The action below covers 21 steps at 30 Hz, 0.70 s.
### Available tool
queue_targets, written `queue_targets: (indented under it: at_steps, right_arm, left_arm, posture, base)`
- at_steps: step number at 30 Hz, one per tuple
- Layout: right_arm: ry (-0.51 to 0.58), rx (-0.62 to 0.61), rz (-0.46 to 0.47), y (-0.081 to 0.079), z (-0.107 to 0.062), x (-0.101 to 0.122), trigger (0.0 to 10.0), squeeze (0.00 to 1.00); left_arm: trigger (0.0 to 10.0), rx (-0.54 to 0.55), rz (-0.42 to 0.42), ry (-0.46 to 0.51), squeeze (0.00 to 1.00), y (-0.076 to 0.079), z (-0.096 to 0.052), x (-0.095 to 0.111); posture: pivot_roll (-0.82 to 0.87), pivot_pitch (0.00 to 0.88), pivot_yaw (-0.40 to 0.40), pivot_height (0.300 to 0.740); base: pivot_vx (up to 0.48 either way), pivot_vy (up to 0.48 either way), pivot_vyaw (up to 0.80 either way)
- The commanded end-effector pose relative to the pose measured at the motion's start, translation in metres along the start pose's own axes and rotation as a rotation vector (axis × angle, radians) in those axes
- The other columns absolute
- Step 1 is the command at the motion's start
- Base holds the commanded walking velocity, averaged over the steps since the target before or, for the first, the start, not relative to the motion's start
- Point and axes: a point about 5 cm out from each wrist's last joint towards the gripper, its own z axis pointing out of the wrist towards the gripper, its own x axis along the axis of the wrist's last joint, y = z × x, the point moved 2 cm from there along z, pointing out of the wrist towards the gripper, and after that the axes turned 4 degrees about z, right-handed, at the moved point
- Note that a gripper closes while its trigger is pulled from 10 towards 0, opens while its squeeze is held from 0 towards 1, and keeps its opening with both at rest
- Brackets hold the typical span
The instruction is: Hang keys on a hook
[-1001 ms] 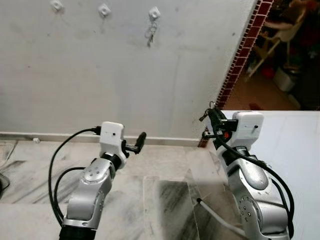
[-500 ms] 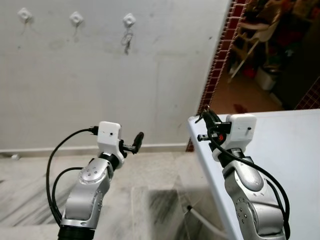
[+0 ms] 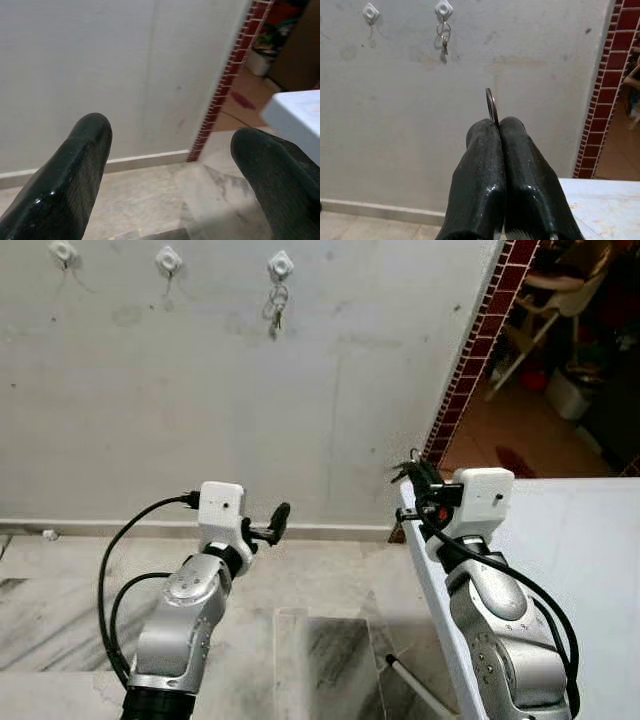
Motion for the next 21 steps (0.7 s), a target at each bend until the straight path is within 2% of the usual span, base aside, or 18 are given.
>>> queue_targets:
  at_steps: [1, 21]
  right_arm:
    - [0.014, -0.001, -0.002, 0.0011, 0.0003, 0.0027, 10.0, 0.0]
    - [0.017, -0.017, -0.007, 0.0044, 0.0014, 0.004, 10.0, 0.0]
  left_arm:
    - [10.0, -0.006, 0.003, -0.013, 0.0, 0.0001, -0.0001, -0.0009]
    - [10.0, -0.007, 0.005, -0.029, 0.0, 0.0016, 0.0017, -0.0022]
  posture:
    - [0.07, 0.0, -0.067, 0.74]
    - [0.06, 0.0, -0.064, 0.74]
  base:
    - [0.0, 0.48, 0.0]
    - [0.0, 0.48, 0.0]
